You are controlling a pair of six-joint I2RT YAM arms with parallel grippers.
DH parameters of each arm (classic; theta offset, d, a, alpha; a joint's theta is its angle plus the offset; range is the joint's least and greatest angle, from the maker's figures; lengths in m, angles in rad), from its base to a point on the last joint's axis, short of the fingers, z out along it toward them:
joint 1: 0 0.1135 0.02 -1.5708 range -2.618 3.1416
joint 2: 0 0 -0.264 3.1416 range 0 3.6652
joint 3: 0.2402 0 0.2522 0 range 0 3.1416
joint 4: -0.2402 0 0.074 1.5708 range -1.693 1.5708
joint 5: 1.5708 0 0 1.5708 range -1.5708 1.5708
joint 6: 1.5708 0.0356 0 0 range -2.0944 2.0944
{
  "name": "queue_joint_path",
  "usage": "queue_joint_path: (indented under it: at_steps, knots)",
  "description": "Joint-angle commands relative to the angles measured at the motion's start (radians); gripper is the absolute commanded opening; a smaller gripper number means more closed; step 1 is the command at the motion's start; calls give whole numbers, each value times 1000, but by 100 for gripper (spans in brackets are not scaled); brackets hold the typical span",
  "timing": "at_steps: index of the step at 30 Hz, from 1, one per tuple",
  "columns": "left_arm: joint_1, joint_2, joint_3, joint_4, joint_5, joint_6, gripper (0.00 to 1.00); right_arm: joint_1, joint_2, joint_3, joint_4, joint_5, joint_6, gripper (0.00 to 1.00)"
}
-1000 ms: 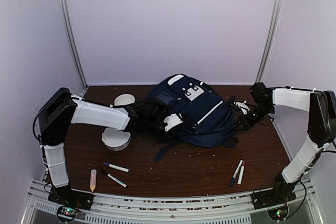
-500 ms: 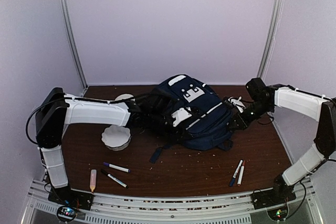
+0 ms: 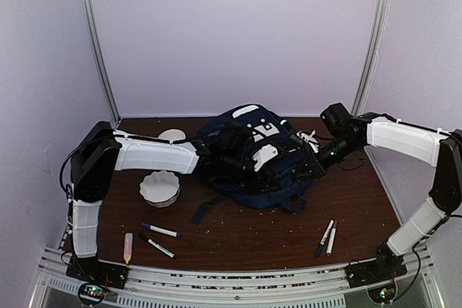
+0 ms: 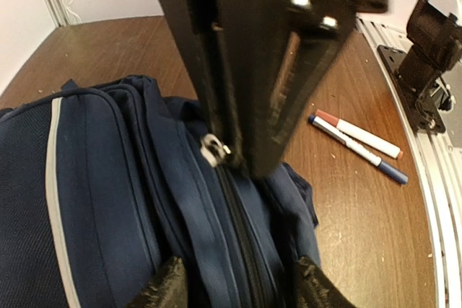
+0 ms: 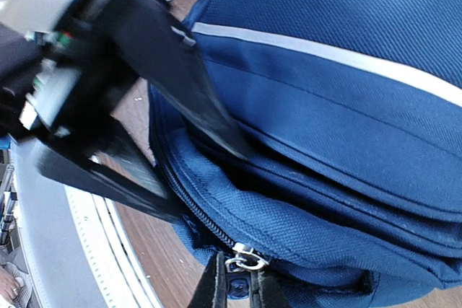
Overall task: Pack the student bag
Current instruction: Hold the largest pocket of the student bag.
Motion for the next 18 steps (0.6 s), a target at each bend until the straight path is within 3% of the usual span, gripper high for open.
queue_joint_path:
  at_steps: [1,4,8,18]
  knots:
    - [-2,60,125,-43,23,-27,46,23,-11,38,118,-92,34,0]
    - [-2,64,131,-40,26,-25,39,23,-16,30,110,-88,24,0]
    - [-2,63,136,-49,20,-23,18,22,-26,11,87,-56,-6,0]
    - [-2,9,98,-182,-64,50,1,-158,8,-16,-34,1,-55,0]
